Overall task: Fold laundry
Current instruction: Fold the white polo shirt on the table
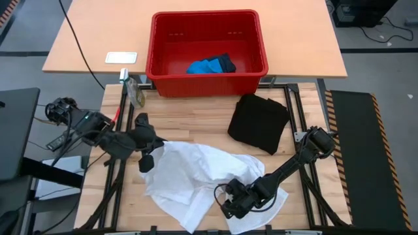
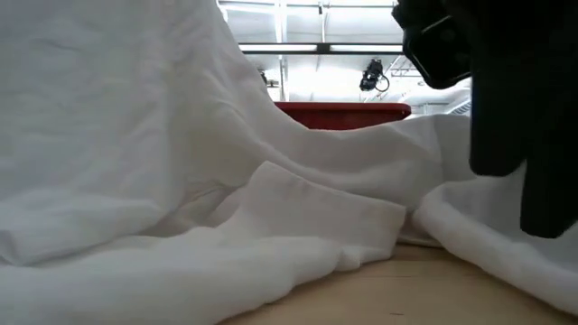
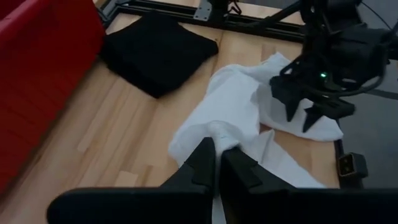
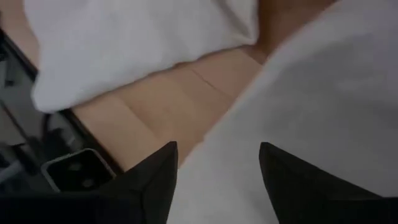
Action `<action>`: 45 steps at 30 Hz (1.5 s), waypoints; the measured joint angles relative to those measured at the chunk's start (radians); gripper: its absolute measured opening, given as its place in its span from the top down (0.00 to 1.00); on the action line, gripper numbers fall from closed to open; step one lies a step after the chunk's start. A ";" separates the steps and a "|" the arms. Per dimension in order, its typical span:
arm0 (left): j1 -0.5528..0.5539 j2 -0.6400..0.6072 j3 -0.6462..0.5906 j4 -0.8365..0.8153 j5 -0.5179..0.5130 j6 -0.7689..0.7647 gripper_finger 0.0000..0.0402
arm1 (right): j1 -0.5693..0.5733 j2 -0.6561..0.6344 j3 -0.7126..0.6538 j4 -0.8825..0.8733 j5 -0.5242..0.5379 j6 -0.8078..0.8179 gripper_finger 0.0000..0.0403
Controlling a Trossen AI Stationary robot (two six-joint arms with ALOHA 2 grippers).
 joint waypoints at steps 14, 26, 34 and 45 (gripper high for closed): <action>0.082 0.000 0.000 0.000 0.000 0.026 0.96 | -0.044 0.026 0.000 -0.067 -0.090 -0.082 0.44; 0.103 0.000 0.000 0.007 0.000 0.008 0.96 | 0.002 -0.120 0.001 -0.498 -0.065 -0.208 0.60; 0.103 0.000 0.000 0.022 0.000 -0.014 0.96 | 0.063 -0.173 0.000 -0.481 -0.023 -0.264 0.53; 0.088 0.000 0.000 0.022 0.000 -0.037 0.96 | 0.199 -0.003 -0.001 -0.259 -0.030 -0.372 0.32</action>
